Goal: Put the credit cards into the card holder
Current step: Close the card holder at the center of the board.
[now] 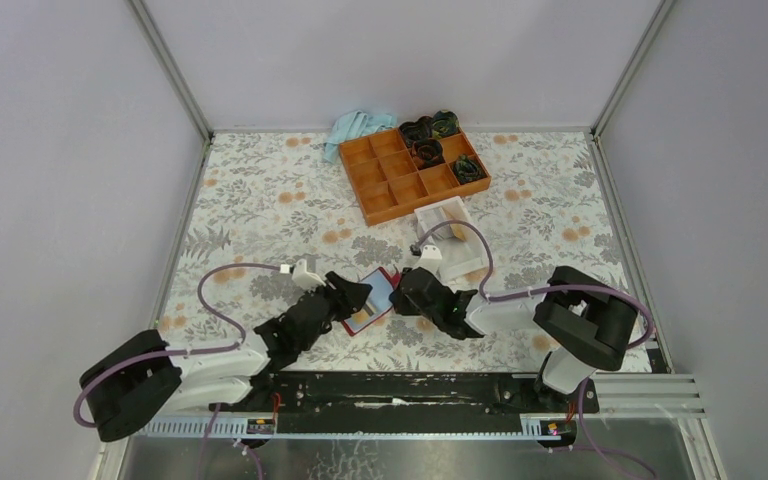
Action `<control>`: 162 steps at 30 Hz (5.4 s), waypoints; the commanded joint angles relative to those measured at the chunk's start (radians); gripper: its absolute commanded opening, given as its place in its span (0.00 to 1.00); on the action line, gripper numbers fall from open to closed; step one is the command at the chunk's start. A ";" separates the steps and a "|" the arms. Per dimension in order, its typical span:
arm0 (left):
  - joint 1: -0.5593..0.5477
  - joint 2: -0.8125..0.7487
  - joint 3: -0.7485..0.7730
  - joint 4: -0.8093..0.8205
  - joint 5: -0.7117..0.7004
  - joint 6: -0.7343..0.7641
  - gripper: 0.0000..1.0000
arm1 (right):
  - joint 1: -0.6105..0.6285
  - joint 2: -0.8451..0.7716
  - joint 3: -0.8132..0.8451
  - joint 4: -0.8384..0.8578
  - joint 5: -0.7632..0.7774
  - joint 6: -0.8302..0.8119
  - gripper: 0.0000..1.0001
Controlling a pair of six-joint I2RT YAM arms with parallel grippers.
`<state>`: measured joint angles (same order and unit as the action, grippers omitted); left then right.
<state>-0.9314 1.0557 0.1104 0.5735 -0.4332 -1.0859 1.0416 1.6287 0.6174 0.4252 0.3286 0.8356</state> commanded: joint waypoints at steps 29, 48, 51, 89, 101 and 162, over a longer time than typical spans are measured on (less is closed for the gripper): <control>-0.017 -0.553 -0.238 -0.076 -0.074 -0.065 0.69 | -0.185 -0.206 0.013 0.227 -0.257 0.216 0.00; -0.018 -0.662 -0.266 -0.100 -0.066 -0.088 1.00 | -0.235 -0.186 0.077 0.320 -0.289 0.313 0.00; -0.017 -0.687 -0.264 -0.133 -0.075 -0.088 1.00 | -0.244 -0.188 0.089 0.320 -0.295 0.313 0.00; -0.017 -0.599 -0.272 0.017 -0.173 -0.036 1.00 | -0.278 -0.202 -0.012 0.525 -0.462 0.582 0.00; -0.017 -0.756 -0.263 -0.148 -0.166 0.013 0.93 | -0.289 -0.252 -0.104 0.542 -0.484 0.602 0.00; -0.019 -0.051 -0.233 0.258 -0.014 -0.003 0.90 | -0.226 0.308 -0.219 0.900 -0.563 0.561 0.00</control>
<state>-0.9428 0.9329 0.0071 0.6731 -0.4671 -1.1080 0.7921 1.9041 0.4137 1.3132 -0.2188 1.3911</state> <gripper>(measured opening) 0.901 0.120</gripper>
